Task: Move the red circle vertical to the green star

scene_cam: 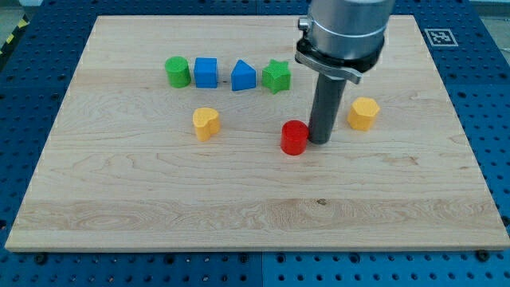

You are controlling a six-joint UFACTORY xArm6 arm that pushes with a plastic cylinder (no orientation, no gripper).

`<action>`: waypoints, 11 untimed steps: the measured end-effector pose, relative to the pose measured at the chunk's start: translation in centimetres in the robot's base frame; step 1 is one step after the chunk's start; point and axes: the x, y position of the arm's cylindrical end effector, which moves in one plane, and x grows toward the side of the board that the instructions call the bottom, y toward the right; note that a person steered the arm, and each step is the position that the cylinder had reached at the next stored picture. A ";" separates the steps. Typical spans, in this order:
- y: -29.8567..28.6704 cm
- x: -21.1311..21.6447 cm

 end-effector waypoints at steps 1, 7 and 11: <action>-0.2 -0.2; -1.1 0.8; 9.0 2.2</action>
